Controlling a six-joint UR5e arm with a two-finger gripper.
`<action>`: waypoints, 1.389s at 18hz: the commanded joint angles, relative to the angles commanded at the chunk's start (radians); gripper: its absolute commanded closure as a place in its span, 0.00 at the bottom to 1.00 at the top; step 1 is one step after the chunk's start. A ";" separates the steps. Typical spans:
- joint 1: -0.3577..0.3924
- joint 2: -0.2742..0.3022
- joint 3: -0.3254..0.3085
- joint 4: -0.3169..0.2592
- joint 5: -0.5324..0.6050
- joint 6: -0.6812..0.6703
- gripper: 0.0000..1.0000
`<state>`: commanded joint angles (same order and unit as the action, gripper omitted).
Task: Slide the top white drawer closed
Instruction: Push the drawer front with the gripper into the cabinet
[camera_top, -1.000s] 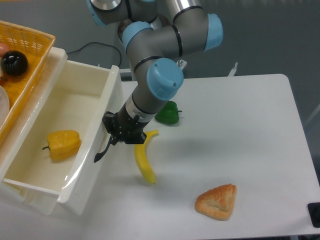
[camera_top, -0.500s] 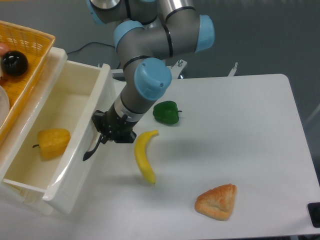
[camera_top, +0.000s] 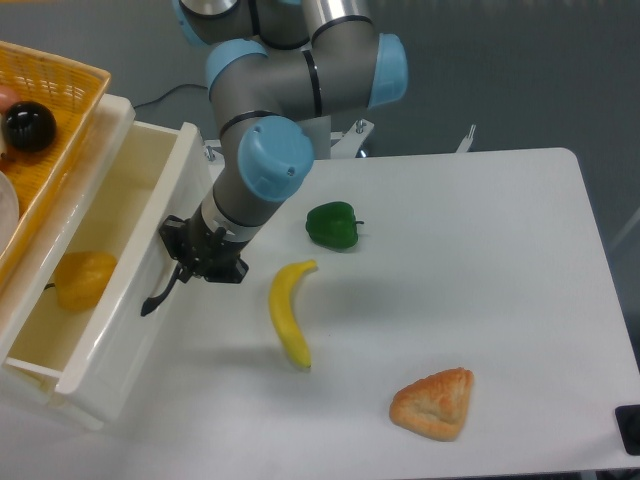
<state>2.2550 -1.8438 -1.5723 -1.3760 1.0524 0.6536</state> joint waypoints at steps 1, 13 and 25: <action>-0.003 0.005 0.000 0.000 -0.002 -0.005 0.93; -0.031 0.012 0.000 0.005 -0.015 -0.014 0.93; -0.068 0.009 0.000 0.008 -0.023 -0.023 0.93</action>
<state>2.1875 -1.8346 -1.5723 -1.3683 1.0293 0.6305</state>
